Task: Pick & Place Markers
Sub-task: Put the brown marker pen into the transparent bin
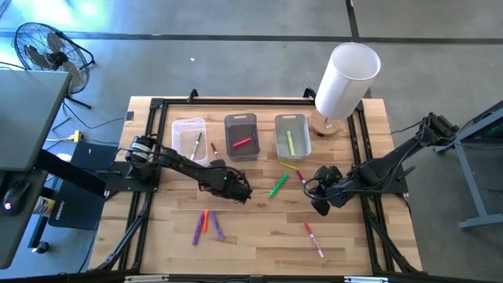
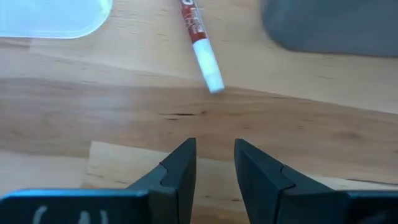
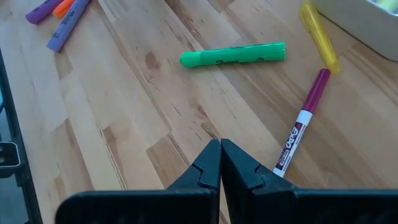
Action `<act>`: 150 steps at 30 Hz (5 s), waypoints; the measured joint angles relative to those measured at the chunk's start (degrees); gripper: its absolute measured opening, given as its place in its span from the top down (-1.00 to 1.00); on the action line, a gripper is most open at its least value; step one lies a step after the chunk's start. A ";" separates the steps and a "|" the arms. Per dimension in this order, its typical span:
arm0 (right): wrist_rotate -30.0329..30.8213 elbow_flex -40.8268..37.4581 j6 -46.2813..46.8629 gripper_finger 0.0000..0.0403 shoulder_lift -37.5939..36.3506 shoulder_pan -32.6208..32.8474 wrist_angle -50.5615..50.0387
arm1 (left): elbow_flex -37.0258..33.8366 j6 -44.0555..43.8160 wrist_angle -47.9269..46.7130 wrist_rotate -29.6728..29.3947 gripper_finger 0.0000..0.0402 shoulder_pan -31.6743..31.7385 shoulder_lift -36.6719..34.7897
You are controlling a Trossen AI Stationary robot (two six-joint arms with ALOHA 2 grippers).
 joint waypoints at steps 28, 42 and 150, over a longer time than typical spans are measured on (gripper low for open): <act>-0.59 0.00 -0.20 1.00 0.00 0.00 -0.01 | 0.00 -2.54 -2.08 0.20 0.47 5.01 1.22; -2.42 0.00 -0.13 1.00 0.00 0.00 0.50 | -1.68 -4.17 -2.10 -1.46 0.48 5.05 1.22; 4.75 0.01 -3.90 1.00 -0.02 0.09 8.79 | 23.69 61.10 -5.90 32.41 0.90 -2.66 -1.56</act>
